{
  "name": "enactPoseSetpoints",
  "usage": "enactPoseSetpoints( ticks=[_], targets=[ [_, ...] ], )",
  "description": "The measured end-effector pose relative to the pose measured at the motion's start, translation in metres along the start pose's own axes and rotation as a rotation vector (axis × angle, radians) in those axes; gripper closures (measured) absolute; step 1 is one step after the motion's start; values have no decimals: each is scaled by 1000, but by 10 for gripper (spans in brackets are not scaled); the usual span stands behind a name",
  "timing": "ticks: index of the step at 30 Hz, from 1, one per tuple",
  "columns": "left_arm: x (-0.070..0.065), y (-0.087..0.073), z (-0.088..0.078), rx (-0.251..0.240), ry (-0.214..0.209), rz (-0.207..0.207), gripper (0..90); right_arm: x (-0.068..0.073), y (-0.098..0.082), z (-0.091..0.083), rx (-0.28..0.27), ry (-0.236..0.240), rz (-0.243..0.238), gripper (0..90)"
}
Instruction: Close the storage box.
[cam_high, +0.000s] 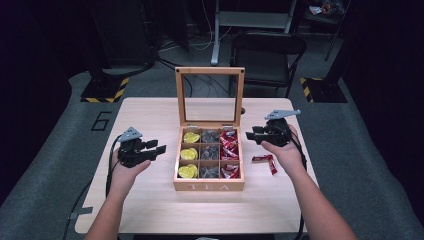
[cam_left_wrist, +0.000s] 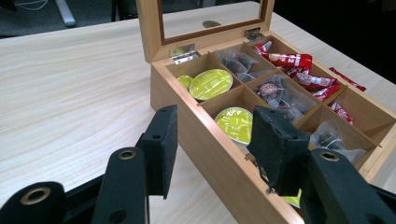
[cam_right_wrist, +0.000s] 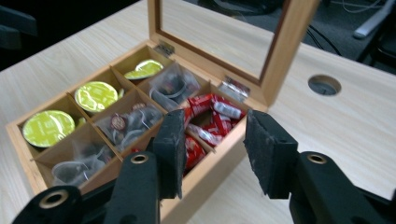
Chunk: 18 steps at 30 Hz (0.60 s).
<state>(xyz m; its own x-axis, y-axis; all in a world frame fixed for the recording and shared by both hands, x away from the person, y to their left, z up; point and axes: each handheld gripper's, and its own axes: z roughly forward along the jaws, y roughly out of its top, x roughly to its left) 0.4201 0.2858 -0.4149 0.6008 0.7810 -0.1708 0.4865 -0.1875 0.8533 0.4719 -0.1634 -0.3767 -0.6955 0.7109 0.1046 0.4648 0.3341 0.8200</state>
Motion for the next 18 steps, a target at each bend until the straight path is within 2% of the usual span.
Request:
enactPoseSetpoints(
  ticks=[4,12,15,18],
  targets=[
    [0,0,0,0,-1,0,515,2,12,2,9,2,-36,580],
    [1,0,0,-3,-4,-2,516,-5,25,13,14,7,-1,579],
    [1,0,0,0,-5,-1,516,-7,29,17,13,-1,-8,574],
    [1,0,1,0,-5,-2,516,-10,32,21,12,-7,4,569]
  ],
)
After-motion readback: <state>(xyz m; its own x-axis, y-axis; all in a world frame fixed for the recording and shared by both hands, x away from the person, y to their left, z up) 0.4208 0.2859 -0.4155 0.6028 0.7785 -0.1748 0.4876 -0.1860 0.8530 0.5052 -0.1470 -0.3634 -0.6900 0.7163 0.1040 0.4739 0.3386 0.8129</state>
